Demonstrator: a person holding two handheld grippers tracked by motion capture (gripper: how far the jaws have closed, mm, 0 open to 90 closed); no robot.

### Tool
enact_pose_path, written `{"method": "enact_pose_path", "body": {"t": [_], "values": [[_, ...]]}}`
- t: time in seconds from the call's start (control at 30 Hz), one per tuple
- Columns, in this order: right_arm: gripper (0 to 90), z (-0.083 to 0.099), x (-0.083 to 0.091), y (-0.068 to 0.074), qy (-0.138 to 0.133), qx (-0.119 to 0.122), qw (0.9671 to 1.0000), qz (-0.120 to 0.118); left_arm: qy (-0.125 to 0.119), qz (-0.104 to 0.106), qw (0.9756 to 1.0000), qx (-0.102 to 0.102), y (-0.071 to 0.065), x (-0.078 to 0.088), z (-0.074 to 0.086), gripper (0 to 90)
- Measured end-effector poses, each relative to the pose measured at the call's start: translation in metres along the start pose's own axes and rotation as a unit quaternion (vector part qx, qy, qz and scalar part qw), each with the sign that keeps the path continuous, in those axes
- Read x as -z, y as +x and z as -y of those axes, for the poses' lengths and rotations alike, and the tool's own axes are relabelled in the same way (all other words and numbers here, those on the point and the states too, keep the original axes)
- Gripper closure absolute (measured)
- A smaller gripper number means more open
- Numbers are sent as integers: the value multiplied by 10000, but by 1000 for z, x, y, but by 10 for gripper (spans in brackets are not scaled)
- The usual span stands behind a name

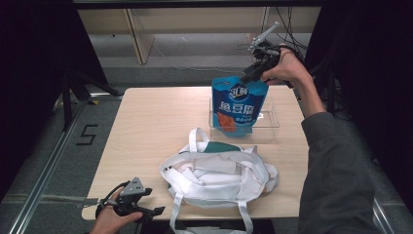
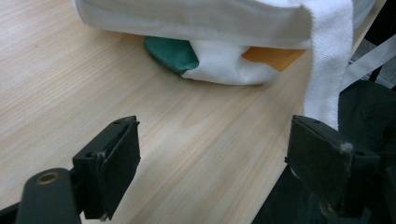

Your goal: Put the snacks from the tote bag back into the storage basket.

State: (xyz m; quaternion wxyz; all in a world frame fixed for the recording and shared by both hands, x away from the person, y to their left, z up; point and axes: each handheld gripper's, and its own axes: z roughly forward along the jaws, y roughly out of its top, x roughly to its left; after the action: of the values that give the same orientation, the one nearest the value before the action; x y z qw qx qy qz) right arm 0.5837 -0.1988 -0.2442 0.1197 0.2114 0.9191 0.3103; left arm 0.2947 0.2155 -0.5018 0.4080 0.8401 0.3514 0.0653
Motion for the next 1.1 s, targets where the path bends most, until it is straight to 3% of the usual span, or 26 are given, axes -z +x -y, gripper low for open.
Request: {"method": "enact_pose_path", "body": {"t": [0.1, 0.13, 0.33, 0.37, 0.4, 0.5, 0.57, 0.7, 0.77, 0.8, 0.83, 0.97, 1.0, 1.03, 1.1], "values": [[493, 2, 9, 3, -37, -179, 9998, 42, 88, -29, 9999, -93, 1, 2, 0, 166], [477, 2, 12, 2, -112, -42, 9998, 169, 26, -18, 10000, -23, 0, 1, 0, 166], [416, 11, 30, 6, -228, -292, 9987, 343, -7, -12, 10000, 12, 0, 0, 0, 166], [408, 13, 31, 5, -276, -270, 9985, 384, 102, -52, 9999, -97, 2, 1, 0, 166], [404, 15, 35, 7, -245, -421, 9980, 399, 99, -62, 9999, -28, 2, 1, 0, 166], [390, 22, 41, 8, -306, -390, 9979, 419, 72, -38, 10000, 36, 1, 1, 0, 166], [379, 26, 46, 10, -230, -464, 9976, 448, 93, -67, 9999, 37, 1, 1, 0, 166], [356, 32, 51, 13, -353, -563, 9964, 520, 100, -65, 9999, 35, 1, 1, 0, 166], [347, 35, 54, 14, -353, -661, 9956, 553, 102, -65, 9999, -84, 2, 1, 0, 166], [347, 38, 56, 13, -371, -518, 9962, 598, 62, -65, 10000, -23, 2, 1, 0, 166], [347, 39, 57, 14, -396, -541, 9959, 606, 2, -65, 10000, 49, 1, 0, 0, 166], [347, 45, 60, 16, -497, -545, 9951, 655, 19, -75, 10000, 26, 2, 1, 0, 166], [347, 47, 62, 17, -526, -512, 9951, 666, 114, -74, 9999, -81, 3, 2, 0, 166], [346, 49, 62, 17, -566, -515, 9948, 679, 14, -70, 10000, 34, 2, 1, 0, 166], [344, 52, 64, 18, -553, -527, 9945, 712, 14, -81, 10000, 25, 1, 1, 0, 166]]}}
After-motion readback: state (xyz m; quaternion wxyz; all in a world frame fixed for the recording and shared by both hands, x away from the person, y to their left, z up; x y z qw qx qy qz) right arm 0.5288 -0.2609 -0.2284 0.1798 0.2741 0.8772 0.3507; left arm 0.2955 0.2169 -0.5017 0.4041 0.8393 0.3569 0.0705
